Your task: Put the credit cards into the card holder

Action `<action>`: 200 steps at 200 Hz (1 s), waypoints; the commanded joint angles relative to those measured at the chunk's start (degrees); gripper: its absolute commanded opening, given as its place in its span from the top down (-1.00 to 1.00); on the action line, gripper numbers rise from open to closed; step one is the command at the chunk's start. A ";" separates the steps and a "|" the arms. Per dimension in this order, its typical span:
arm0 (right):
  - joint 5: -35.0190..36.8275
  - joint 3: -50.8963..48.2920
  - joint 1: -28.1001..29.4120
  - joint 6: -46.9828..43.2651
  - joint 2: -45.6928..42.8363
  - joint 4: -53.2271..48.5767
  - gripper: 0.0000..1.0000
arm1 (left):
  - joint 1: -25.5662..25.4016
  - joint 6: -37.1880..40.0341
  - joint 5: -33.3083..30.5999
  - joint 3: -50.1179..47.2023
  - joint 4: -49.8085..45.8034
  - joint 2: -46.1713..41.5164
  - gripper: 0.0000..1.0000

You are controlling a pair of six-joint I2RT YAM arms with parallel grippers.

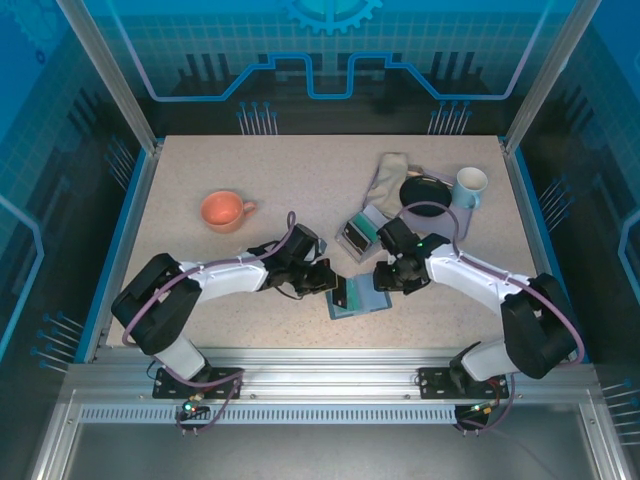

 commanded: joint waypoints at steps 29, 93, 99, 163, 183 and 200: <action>-7.36 -2.50 -5.95 -3.83 0.95 2.98 -0.15 | -0.15 -4.54 4.52 0.37 8.62 4.03 1.00; -7.77 -2.75 -6.64 -4.89 8.07 4.03 -0.22 | -0.12 -8.64 5.74 -0.41 17.01 9.20 1.00; -7.84 -3.01 -6.61 -4.85 8.31 4.30 -0.22 | -0.15 -8.64 5.73 -0.39 17.08 9.68 1.00; -9.19 -3.78 -6.59 -4.49 10.03 5.32 0.06 | -1.29 -9.83 5.95 -1.55 20.97 12.17 1.00; -9.21 -4.19 -6.61 -4.14 10.30 5.59 0.17 | -1.62 -9.86 6.32 -1.93 22.05 11.98 1.00; -8.95 -4.09 -6.64 -4.05 10.22 5.37 0.18 | -1.61 -10.07 5.79 -2.68 21.65 11.26 1.00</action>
